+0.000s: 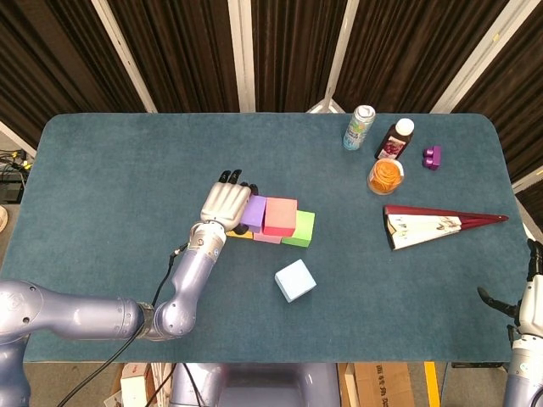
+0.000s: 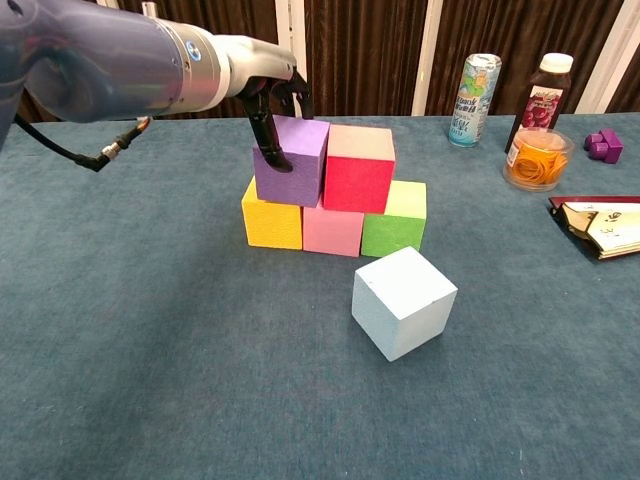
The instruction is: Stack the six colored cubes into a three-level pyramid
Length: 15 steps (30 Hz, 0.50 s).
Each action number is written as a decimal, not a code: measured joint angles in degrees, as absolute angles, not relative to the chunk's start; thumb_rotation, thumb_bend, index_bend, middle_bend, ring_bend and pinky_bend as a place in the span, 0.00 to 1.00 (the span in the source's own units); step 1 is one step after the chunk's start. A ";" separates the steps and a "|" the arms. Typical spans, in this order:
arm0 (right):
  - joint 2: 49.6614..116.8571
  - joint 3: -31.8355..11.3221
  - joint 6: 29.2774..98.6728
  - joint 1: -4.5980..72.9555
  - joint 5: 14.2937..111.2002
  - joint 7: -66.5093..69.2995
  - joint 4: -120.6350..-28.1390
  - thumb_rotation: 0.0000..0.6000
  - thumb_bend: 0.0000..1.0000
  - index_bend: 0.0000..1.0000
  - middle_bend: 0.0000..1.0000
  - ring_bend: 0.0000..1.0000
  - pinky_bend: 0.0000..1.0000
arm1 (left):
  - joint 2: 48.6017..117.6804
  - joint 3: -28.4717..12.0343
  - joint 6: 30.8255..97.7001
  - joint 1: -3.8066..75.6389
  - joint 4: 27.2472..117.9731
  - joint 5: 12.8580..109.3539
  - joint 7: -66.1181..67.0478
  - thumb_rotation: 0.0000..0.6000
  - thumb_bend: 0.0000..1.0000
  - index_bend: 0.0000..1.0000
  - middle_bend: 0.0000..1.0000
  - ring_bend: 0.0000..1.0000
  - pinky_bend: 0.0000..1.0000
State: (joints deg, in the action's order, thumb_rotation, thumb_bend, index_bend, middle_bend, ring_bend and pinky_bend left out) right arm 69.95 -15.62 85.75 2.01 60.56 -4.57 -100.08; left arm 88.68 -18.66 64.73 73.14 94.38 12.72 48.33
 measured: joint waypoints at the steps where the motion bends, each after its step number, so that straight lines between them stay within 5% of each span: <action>1: 69.95 -15.62 85.72 2.01 60.54 -4.58 -100.07 1.00 0.09 0.05 0.08 0.08 0.00 | 88.67 -18.65 64.76 73.14 94.39 12.67 48.39 1.00 0.27 0.27 0.26 0.00 0.00; 15: 69.96 -15.45 85.52 2.13 60.44 -5.00 -100.10 1.00 0.09 0.05 0.08 0.08 0.00 | 88.26 -18.48 64.04 73.09 94.33 11.89 49.03 1.00 0.26 0.20 0.18 0.00 0.00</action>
